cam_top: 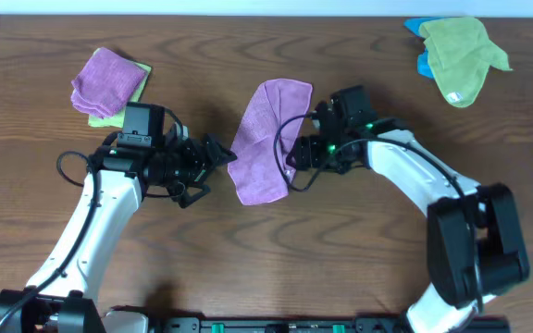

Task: Fold the cloth
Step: 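Reach the left gripper toward the hanging purple cloth's left edge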

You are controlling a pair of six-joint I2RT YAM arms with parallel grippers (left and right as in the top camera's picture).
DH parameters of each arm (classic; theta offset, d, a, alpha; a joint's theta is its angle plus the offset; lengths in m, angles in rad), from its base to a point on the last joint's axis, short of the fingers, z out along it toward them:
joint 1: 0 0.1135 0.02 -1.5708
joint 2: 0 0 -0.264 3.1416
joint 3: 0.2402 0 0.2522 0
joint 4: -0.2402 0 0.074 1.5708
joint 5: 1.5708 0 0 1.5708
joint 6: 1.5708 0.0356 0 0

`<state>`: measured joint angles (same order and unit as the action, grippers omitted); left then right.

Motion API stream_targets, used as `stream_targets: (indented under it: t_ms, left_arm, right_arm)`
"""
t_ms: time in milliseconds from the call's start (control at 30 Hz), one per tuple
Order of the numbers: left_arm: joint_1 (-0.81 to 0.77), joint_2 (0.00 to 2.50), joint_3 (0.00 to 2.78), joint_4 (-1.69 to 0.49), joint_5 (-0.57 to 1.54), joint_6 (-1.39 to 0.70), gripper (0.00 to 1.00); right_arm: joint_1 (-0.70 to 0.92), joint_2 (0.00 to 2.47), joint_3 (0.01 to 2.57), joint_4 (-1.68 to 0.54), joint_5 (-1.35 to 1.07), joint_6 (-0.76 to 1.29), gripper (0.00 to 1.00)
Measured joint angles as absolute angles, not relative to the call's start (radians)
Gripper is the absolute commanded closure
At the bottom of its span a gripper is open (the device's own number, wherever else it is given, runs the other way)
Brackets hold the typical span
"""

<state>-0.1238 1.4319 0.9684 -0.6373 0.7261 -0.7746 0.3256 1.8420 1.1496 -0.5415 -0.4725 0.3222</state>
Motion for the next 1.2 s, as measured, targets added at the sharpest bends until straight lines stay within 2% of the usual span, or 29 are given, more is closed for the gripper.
stream_targets:
  t_ms: [233, 533, 667, 1033, 1200]
  left_arm:
    - [-0.124, 1.432, 0.968, -0.633, 0.723, -0.786, 0.05]
    - [-0.124, 1.432, 0.968, -0.627, 0.722, -0.789, 0.05]
    - [-0.124, 1.432, 0.968, -0.627, 0.722, -0.789, 0.05]
    - [-0.124, 1.432, 0.968, -0.627, 0.722, -0.789, 0.05]
    - [-0.124, 1.432, 0.968, -0.627, 0.722, -0.789, 0.05]
  right_arm:
    - [0.327, 1.857, 1.148, -0.525, -0.49, 0.329, 0.36]
    - [0.357, 1.857, 1.148, -0.508, -0.498, 0.331, 0.39]
    - [0.364, 1.857, 1.148, -0.506, -0.498, 0.333, 0.48]
    - [0.364, 1.858, 1.148, -0.507, -0.471, 0.337, 0.58]
    - [0.364, 1.858, 1.148, -0.506, -0.461, 0.337, 0.7]
